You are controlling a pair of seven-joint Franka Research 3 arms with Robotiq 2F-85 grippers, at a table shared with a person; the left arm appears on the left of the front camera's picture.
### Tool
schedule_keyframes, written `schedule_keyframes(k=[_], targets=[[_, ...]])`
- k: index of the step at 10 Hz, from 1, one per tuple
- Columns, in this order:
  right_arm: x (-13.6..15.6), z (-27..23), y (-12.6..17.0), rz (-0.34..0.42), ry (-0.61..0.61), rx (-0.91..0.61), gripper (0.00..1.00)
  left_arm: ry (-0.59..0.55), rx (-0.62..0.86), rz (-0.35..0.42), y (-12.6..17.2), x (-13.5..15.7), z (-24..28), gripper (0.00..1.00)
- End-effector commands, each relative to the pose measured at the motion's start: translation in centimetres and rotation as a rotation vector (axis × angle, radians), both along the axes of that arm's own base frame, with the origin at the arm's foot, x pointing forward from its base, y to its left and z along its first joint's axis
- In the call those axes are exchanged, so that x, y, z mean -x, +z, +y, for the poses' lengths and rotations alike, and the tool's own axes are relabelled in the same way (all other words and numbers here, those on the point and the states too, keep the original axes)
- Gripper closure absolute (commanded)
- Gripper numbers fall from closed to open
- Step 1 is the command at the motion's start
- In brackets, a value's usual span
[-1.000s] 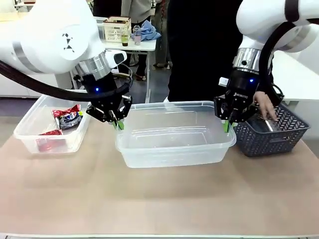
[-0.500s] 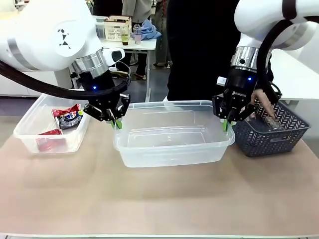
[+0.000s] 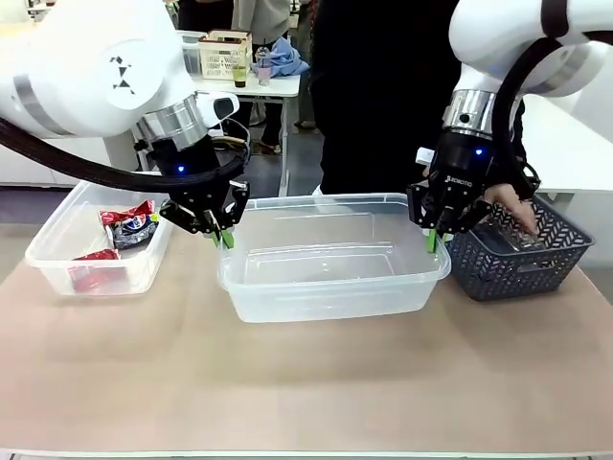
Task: Sort the waste into each basket.
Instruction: Offer the picked Organizing box to the human.
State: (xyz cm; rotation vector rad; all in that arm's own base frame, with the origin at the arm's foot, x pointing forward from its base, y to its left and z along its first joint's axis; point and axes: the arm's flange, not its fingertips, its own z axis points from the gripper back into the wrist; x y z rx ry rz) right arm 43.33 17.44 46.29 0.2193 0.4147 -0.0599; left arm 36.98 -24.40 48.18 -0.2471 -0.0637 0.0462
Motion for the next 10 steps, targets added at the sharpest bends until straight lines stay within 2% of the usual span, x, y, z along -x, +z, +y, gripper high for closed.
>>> schedule_keyframes(k=[1,10], targets=[[-0.26,-0.25,0.25,0.003,0.006,0.006,1.0,0.021,-0.007,0.003,0.12,0.2,0.6,1.0],[-0.26,-0.25,0.25,0.003,0.006,0.006,1.0,0.021,-0.007,0.003,0.12,0.2,0.6,1.0]])
